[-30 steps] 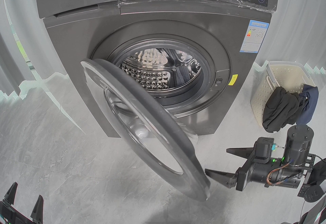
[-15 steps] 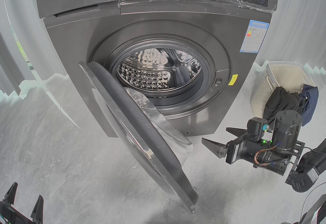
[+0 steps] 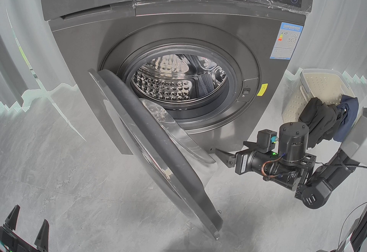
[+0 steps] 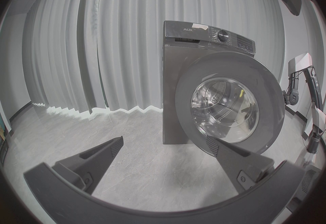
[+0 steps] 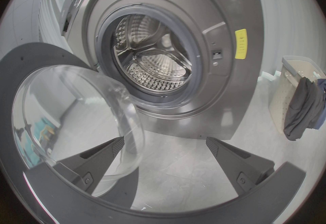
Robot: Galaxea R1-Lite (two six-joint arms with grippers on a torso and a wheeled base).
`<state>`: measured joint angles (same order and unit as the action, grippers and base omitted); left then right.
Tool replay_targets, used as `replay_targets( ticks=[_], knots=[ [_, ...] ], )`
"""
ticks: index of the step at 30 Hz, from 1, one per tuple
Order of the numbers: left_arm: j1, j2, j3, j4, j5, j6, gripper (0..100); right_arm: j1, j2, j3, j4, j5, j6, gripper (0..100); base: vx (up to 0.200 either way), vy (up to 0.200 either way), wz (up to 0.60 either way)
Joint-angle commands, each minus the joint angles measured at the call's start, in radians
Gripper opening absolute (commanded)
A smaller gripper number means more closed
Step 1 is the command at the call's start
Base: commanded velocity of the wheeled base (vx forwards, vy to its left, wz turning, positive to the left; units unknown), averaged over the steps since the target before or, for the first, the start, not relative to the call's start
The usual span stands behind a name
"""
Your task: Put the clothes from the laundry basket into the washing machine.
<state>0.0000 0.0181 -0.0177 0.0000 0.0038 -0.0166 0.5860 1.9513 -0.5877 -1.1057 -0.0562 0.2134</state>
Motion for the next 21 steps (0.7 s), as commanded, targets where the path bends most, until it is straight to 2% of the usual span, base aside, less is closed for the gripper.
replay_targets(
  ticks=[1,10,12,16,21],
  knots=[
    [0.0,-0.015,0.016,0.0,0.001,0.0,100,0.058,0.055,-0.001,-0.028,0.002,0.0,100,0.0,0.0,0.0],
    [0.0,-0.015,0.016,0.0,0.001,0.0,100,0.107,0.061,0.008,-0.066,0.016,0.004,100,0.0,0.0,0.0],
    [0.0,-0.015,0.016,0.0,0.001,0.0,100,0.126,0.06,0.011,-0.068,0.033,0.014,100,0.0,0.0,0.0],
    [0.0,-0.015,0.016,0.0,0.001,0.0,100,0.172,0.063,0.008,-0.086,0.036,0.038,100,0.0,0.0,0.0],
    [0.0,-0.015,0.016,0.0,0.001,0.0,100,0.213,0.09,0.002,-0.132,0.036,0.04,100,0.0,0.0,0.0]
  ],
)
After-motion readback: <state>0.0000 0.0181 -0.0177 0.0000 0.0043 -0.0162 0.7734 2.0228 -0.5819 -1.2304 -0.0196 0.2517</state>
